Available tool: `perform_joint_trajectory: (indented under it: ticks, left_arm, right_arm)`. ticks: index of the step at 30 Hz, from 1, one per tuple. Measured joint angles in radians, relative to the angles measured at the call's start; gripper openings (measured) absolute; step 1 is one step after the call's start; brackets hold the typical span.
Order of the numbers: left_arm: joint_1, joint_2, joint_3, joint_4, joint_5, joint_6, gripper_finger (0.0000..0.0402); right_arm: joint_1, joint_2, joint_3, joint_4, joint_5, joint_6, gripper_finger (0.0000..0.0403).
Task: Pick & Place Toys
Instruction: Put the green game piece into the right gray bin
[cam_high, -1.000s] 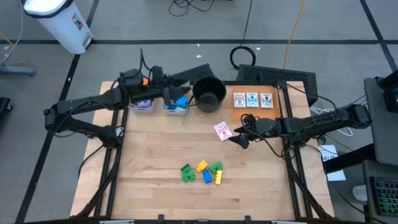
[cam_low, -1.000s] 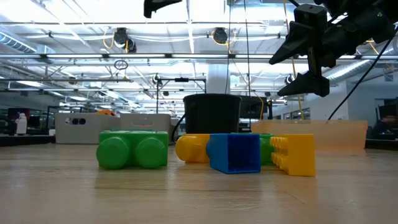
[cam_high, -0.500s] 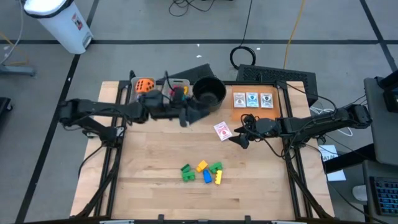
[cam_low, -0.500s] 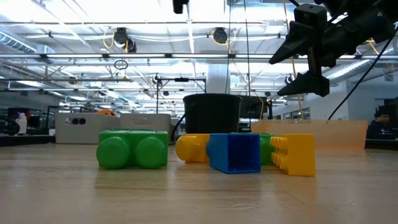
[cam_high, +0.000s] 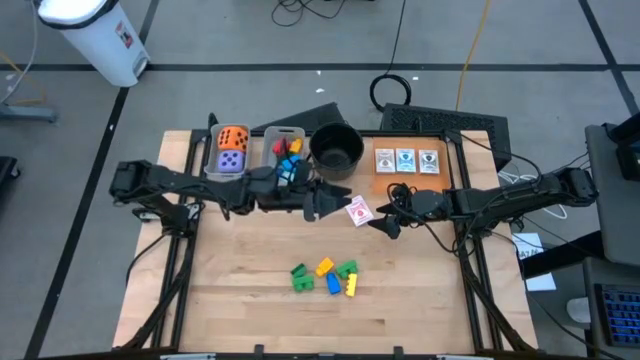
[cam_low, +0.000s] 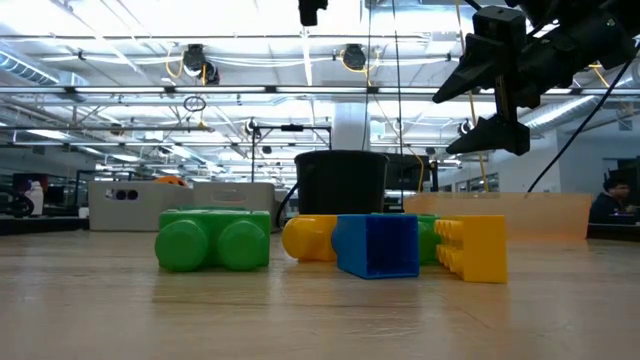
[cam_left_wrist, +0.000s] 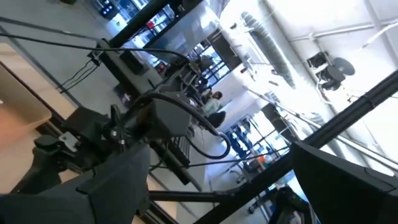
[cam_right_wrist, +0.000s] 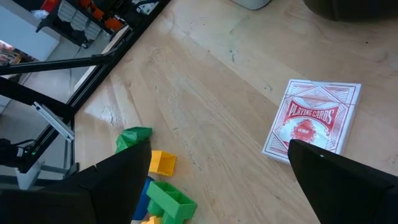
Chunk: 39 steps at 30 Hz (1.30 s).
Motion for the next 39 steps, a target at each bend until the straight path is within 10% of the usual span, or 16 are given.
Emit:
perform_joint_trajectory:
  ticks: [20,24,29,39]
  left_arm:
    - [-0.089,-0.015,0.000,-0.203,-0.147,0.089,0.0388]
    - [-0.070,-0.016,0.000,-0.224,0.011,0.046,0.0388]
    - [-0.093,-0.016,0.001,-0.494,0.212,-0.022,0.0388]
    - [-0.151,-0.015,0.000,-0.968,0.151,-0.012,0.0388]
  right_arm:
    - [0.000,0.000,0.000,0.000,0.000,0.000,0.0375]
    - [-0.001,0.000,0.000,0.033,0.003,-0.001,0.0375]
    - [-0.002,0.000,0.000,0.128,0.004,0.026,0.0375]
    - [-0.002,0.000,0.000,0.337,0.004,0.025,0.0375]
